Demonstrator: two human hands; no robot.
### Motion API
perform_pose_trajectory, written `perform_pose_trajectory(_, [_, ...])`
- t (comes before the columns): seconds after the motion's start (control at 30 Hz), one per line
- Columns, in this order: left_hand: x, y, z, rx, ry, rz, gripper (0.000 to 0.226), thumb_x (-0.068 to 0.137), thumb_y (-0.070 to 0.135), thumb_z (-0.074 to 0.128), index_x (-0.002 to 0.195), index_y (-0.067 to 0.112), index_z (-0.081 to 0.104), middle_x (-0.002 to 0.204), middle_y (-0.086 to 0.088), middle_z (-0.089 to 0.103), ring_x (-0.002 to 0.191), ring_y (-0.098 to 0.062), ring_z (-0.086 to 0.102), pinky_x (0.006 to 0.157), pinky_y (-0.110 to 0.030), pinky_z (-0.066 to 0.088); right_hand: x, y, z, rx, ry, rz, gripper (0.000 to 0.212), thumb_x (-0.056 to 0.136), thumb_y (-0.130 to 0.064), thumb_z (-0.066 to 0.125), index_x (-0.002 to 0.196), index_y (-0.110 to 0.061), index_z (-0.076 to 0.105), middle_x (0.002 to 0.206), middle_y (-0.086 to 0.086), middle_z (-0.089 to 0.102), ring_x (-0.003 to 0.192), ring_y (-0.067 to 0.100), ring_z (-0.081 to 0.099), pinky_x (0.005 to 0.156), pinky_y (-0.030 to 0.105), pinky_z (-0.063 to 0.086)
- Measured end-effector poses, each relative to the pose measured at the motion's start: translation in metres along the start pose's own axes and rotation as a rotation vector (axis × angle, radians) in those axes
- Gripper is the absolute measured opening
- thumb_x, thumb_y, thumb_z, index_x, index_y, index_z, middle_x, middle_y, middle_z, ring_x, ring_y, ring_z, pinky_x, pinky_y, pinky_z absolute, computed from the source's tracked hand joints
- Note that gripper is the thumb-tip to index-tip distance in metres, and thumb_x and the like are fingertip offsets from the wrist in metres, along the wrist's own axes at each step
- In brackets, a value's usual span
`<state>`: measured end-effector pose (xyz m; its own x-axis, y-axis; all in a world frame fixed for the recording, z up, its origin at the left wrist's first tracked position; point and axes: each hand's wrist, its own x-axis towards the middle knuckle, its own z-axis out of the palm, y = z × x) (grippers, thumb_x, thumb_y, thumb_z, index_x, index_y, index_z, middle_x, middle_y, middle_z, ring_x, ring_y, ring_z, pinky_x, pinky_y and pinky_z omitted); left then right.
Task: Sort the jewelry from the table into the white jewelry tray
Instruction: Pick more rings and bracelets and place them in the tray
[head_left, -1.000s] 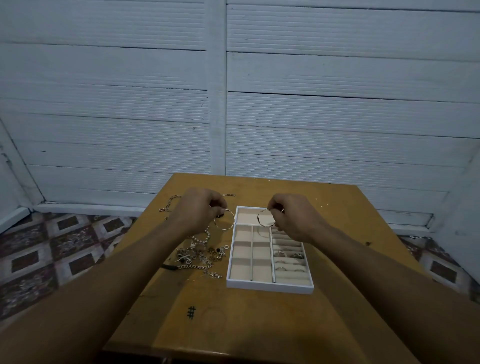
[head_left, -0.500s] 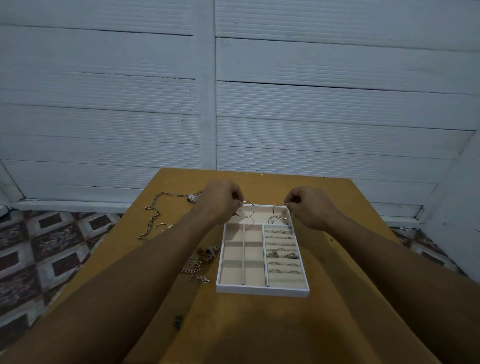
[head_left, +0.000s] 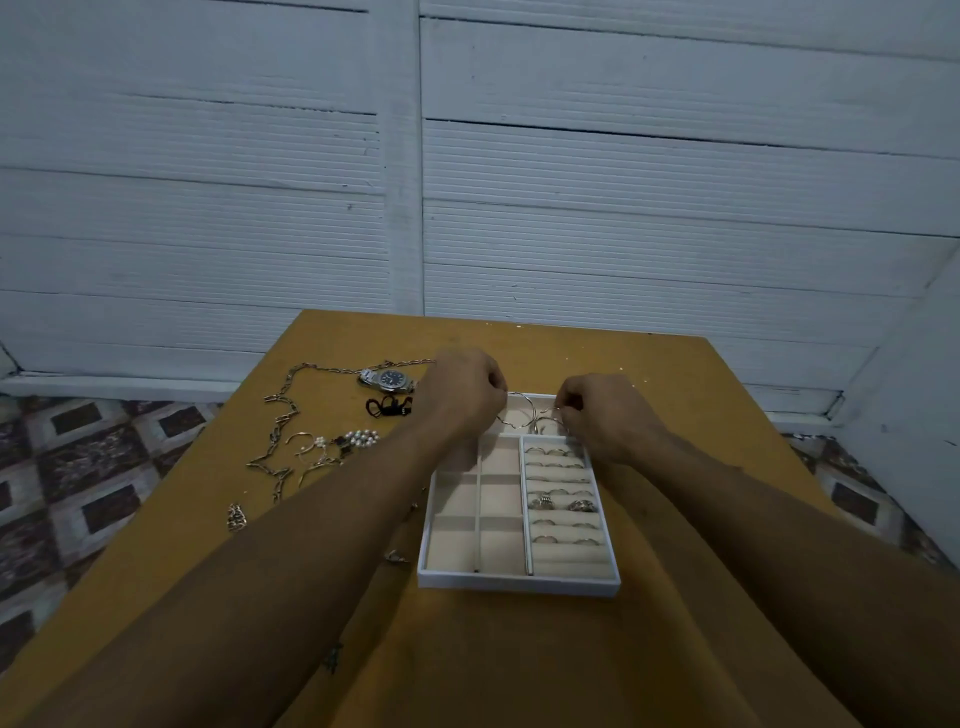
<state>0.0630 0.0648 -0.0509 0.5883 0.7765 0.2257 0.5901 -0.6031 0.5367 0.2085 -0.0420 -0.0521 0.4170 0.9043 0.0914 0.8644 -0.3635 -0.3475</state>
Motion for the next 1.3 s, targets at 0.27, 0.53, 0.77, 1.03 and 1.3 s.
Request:
perform_pose_trajectory(0.27, [0.002, 0.005, 0.011, -0.023, -0.002, -0.025, 0.012, 0.083, 0.017, 0.065, 0.082, 0.020, 0.077, 0.083, 0.002, 0.072, 0.078, -0.015, 0.065, 0.071, -0.034, 0.058, 0.002, 0.000, 0.003, -0.193, 0.039, -0.068, 0.018, 0.092, -0.019, 0.056, 0.104, -0.016, 0.069, 0.103, 0.003, 0.057, 0.094, 0.021, 0.055, 0.076, 0.033, 0.048])
perform_pose_trajectory(0.53, [0.003, 0.008, 0.018, -0.036, -0.001, -0.039, 0.012, 0.085, 0.018, 0.065, 0.085, 0.020, 0.076, 0.084, 0.002, 0.072, 0.079, -0.014, 0.064, 0.071, -0.032, 0.057, 0.004, 0.007, 0.001, -0.167, 0.032, -0.034, 0.018, 0.088, -0.020, 0.059, 0.097, -0.017, 0.074, 0.097, -0.001, 0.055, 0.091, 0.018, 0.055, 0.072, 0.032, 0.047])
perform_pose_trajectory(0.77, [0.004, 0.020, 0.031, -0.060, 0.027, -0.059, 0.013, 0.082, 0.015, 0.065, 0.077, 0.021, 0.075, 0.082, 0.003, 0.072, 0.075, -0.015, 0.064, 0.068, -0.033, 0.058, -0.001, 0.016, -0.012, -0.110, 0.077, -0.032, 0.024, 0.089, -0.017, 0.050, 0.098, -0.017, 0.072, 0.102, 0.003, 0.061, 0.093, 0.020, 0.057, 0.078, 0.036, 0.050])
perform_pose_trajectory(1.03, [0.004, 0.030, 0.046, 0.025, 0.071, -0.134, 0.013, 0.083, 0.014, 0.062, 0.087, 0.017, 0.074, 0.088, -0.003, 0.071, 0.081, -0.023, 0.065, 0.064, -0.031, 0.052, -0.009, 0.019, -0.013, -0.056, 0.079, -0.042, 0.021, 0.087, -0.022, 0.051, 0.091, -0.016, 0.071, 0.092, 0.002, 0.065, 0.085, 0.020, 0.059, 0.070, 0.034, 0.051])
perform_pose_trajectory(1.3, [0.003, 0.024, 0.050, -0.012, -0.017, -0.061, 0.014, 0.085, 0.020, 0.063, 0.088, 0.018, 0.077, 0.086, -0.003, 0.073, 0.078, -0.019, 0.066, 0.069, -0.034, 0.058, -0.013, 0.021, -0.009, -0.029, 0.094, -0.029, 0.023, 0.089, -0.036, 0.054, 0.091, -0.018, 0.069, 0.089, -0.001, 0.064, 0.080, 0.016, 0.059, 0.070, 0.039, 0.055])
